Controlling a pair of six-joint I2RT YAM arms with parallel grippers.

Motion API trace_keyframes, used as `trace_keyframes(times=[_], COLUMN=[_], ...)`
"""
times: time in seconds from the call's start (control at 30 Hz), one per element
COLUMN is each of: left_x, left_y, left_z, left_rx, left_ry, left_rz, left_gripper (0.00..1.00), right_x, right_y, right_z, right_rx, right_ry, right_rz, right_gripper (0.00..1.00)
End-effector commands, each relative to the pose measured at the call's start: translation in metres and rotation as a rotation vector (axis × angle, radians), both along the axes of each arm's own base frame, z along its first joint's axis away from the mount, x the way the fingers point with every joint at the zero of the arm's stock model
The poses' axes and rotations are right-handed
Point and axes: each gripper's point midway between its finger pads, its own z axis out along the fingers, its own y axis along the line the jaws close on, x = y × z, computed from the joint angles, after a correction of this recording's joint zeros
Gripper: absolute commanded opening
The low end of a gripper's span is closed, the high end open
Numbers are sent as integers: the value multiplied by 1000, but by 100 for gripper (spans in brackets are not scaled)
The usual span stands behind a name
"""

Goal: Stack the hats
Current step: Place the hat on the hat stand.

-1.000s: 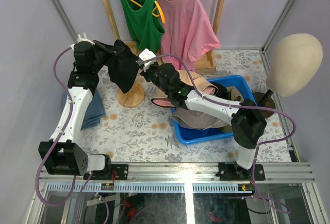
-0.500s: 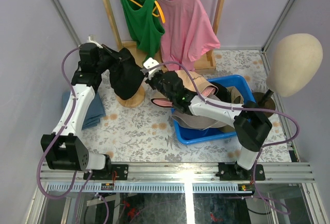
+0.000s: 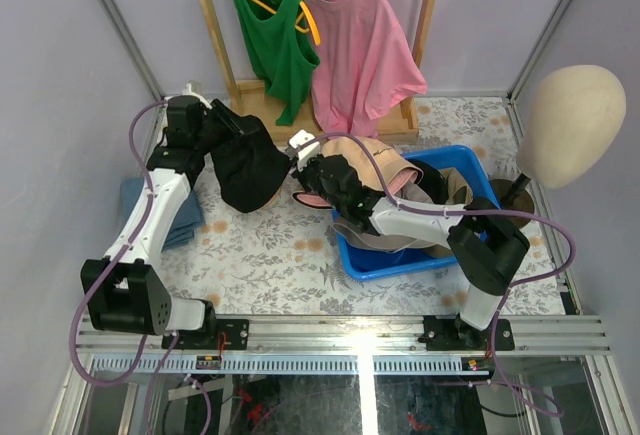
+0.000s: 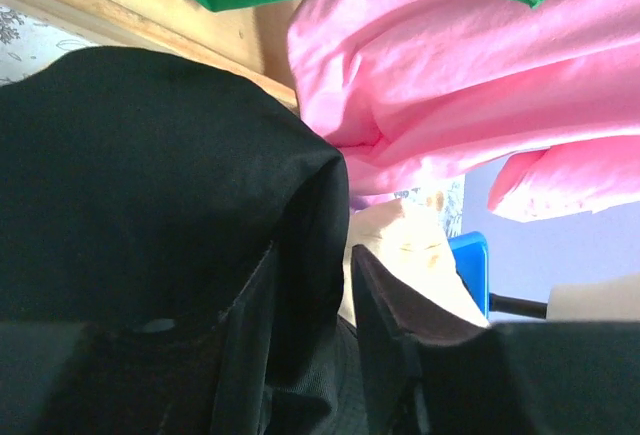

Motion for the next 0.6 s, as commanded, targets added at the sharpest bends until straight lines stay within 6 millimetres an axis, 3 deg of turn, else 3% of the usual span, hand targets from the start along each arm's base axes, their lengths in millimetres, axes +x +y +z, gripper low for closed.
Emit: trace_keyframes(times=[0.0,0.13,0.37,0.57], left_x=[-3,-5,-15,-17], left_y=[2,20,60,68], left_z=[15,28,31,18], left_rx=[78,138,262,316], left_ry=[-66,-99,-102,-77], left_rz=[16,102,288,303], left_gripper=[39,50,53,54], right_x=[3,3,0,-10], right_y=[-11,-14,-20,-21], right_z=[23,14,0,-12], right_rx=[78,73,63,60], right_ry=[-14,8,37,77], right_rz=[-53,-69,-81,-63], right_gripper=[0,0,0,0])
